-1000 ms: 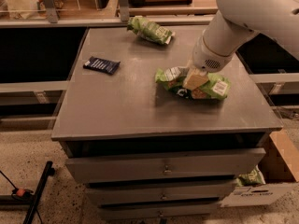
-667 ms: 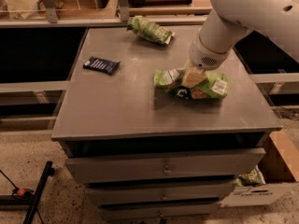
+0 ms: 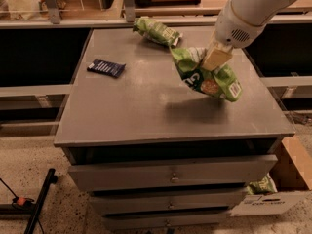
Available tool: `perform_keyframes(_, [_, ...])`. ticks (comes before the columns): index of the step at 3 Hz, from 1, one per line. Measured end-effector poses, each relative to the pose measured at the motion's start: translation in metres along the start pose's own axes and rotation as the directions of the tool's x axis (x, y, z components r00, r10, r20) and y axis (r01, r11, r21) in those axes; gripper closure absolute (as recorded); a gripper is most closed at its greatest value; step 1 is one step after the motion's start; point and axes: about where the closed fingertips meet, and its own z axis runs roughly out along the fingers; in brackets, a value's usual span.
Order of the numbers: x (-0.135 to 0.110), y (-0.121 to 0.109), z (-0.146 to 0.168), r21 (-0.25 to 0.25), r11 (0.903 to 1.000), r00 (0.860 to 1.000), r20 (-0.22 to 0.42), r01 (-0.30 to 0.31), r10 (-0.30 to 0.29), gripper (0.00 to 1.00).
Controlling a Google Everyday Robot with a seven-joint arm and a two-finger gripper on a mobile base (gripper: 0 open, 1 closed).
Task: Pick green rice chip bag
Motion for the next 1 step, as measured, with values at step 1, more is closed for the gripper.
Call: perform_keyframes(1, [-0.0024,-0.0028,-0.0046,0.008,1.0,1.0,0.007,0.0,0.0,1.0])
